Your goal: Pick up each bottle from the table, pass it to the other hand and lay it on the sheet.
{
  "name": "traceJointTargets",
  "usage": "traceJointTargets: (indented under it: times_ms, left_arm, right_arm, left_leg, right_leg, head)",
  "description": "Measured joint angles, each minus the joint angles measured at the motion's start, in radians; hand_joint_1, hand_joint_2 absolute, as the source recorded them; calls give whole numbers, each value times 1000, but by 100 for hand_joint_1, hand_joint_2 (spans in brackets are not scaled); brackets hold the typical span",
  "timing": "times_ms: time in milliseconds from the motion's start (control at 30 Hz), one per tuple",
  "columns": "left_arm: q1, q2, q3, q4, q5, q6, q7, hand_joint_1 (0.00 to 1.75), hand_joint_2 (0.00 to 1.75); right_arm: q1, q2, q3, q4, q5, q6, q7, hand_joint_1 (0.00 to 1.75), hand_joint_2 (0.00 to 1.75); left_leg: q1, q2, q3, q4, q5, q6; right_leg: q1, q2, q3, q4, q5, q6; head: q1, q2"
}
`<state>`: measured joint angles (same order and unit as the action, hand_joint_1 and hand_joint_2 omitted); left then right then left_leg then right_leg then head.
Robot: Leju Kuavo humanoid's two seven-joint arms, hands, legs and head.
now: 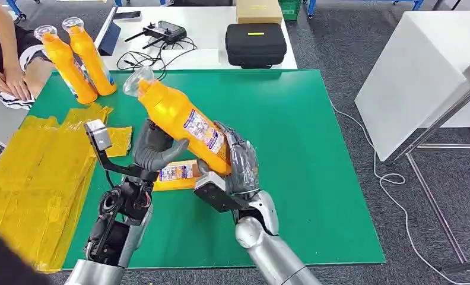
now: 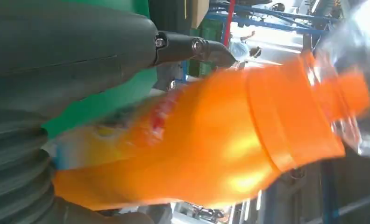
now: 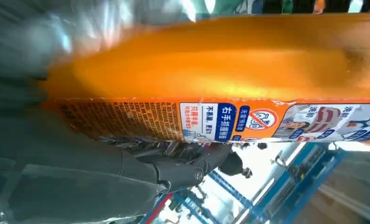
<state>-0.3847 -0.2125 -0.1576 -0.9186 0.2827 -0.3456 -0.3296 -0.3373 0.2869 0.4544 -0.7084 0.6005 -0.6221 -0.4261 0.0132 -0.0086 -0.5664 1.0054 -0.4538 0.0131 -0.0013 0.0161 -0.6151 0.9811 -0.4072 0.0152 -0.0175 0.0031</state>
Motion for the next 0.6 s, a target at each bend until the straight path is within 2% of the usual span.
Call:
traceJointTargets:
  times_ms: [267,600]
  left_arm:
    - [8,6,-3,0,2,-2,-5,0,175]
    - [-6,6,-15,34,1,0,-11,0,175]
  right_arm:
    - [-6,-25,-71,-37,-20,-70,3,175,175]
    - [-5,-18,-74,-33,91,-53,-7,175,175]
  left_leg:
    - [0,0,0,0,0,0]
    - [0,0,0,0,0,0]
  right_leg:
    - [0,0,0,0,0,0]
    - [0,0,0,0,0,0]
  head:
    - [0,0]
    - [0,0]
